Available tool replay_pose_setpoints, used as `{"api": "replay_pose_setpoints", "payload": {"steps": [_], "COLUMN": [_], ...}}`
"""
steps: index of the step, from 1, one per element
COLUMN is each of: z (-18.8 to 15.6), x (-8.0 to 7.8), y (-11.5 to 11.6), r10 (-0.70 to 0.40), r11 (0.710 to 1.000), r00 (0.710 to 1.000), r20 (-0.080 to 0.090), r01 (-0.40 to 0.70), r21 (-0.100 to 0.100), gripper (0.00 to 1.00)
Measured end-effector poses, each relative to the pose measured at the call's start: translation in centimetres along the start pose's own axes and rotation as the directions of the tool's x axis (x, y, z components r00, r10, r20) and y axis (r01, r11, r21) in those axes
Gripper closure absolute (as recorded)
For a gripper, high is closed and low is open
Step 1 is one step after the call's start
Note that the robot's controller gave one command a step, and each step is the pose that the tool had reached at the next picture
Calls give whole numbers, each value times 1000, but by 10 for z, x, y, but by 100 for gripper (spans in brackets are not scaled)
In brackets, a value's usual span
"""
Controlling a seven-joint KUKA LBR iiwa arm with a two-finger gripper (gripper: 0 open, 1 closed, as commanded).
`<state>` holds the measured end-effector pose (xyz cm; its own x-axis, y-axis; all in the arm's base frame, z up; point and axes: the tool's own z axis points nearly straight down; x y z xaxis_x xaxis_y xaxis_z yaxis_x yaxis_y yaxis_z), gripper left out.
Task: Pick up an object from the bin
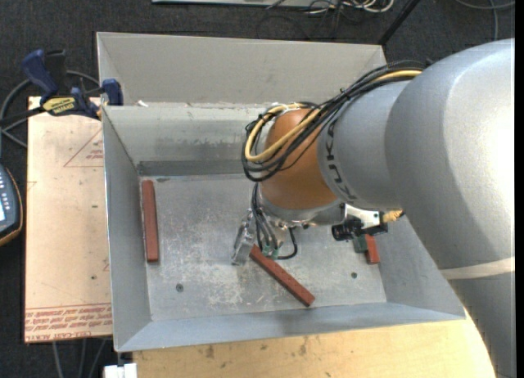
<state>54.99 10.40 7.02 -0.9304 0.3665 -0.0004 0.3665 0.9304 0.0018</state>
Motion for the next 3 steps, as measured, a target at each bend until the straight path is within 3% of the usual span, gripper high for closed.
{"api": "replay_pose_setpoints", "payload": {"steps": [1,2,3], "z": [0,-4,-4], "x": [0,-28,-26], "y": [0,-76,-70], "r10": [0,1,-5], "r11": [1000,1000,1000], "r00": [1000,1000,1000], "r20": [0,0,0], "r01": [0,-1,5], "r21": [0,5,1], "gripper": [0,0,100]}}
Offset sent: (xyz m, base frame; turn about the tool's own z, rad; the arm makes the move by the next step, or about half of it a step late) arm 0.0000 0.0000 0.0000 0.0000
